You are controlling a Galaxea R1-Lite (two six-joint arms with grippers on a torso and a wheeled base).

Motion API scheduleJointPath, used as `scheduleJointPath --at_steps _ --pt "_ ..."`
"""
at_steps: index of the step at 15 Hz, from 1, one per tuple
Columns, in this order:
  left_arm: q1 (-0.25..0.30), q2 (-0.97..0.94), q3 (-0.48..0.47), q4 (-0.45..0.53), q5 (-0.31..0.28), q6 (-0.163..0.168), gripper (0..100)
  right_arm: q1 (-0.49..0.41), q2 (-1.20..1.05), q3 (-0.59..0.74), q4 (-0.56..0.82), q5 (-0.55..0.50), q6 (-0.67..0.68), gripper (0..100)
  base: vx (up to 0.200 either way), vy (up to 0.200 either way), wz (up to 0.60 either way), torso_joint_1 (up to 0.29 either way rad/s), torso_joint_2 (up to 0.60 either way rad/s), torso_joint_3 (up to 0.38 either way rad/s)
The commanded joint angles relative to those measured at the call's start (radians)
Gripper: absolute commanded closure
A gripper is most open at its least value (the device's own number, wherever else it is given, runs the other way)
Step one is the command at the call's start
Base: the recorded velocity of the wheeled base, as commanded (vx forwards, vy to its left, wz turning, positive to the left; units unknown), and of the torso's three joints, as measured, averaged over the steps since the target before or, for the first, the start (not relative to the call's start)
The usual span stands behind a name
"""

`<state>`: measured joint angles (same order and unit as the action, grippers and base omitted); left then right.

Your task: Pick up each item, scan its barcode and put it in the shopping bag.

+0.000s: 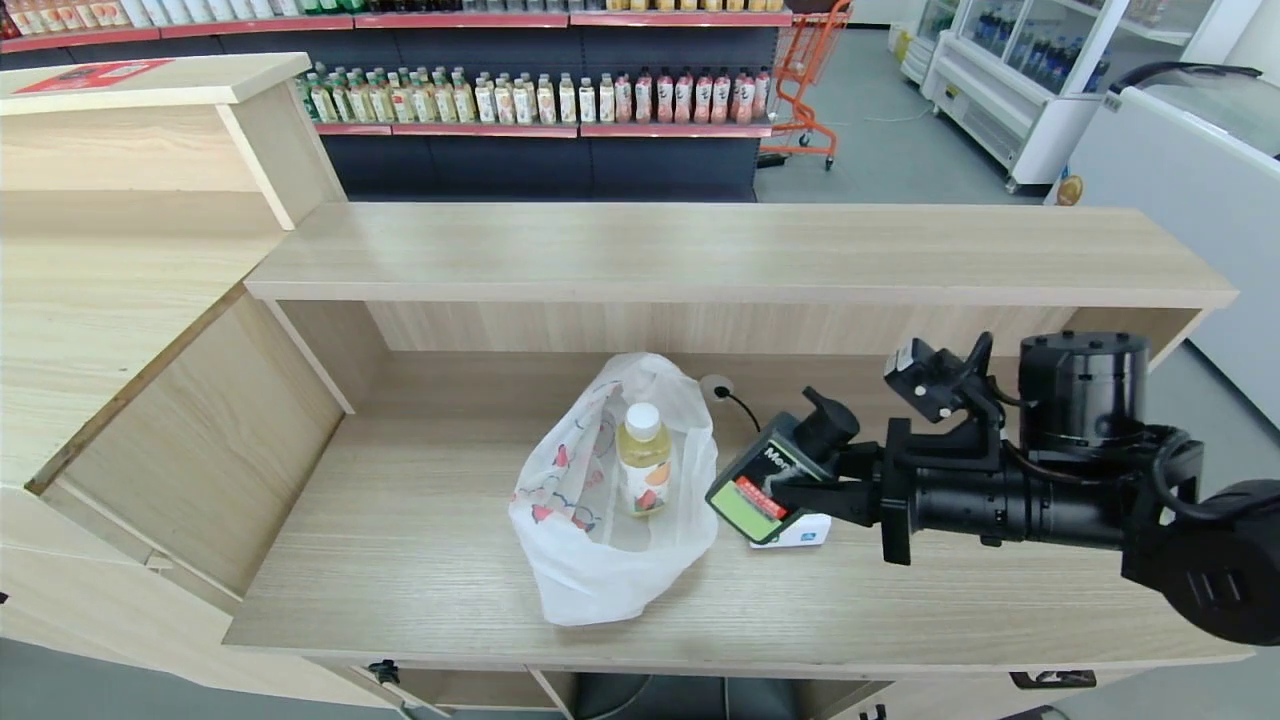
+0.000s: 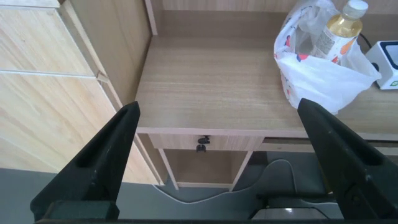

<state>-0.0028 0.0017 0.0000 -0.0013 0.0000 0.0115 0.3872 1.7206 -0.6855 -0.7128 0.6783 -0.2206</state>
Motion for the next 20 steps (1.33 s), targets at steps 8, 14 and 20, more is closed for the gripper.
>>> scheduleJointPath --at_steps 8,14,20 --pt "0.0 0.0 0.0 0.0 0.0 -0.001 0 0.065 0.252 -0.086 -0.037 -0.045 -0.025 100 0.0 0.0 0.0 0.0 0.0 0.0" --pt "0.0 0.0 0.0 0.0 0.0 -0.001 0 0.167 0.461 -0.25 -0.174 -0.114 -0.101 100 0.0 0.0 0.0 0.0 0.0 0.0" --pt "0.0 0.0 0.0 0.0 0.0 -0.001 0 0.191 0.582 -0.358 -0.175 -0.121 -0.261 100 0.0 0.0 0.0 0.0 0.0 0.0"
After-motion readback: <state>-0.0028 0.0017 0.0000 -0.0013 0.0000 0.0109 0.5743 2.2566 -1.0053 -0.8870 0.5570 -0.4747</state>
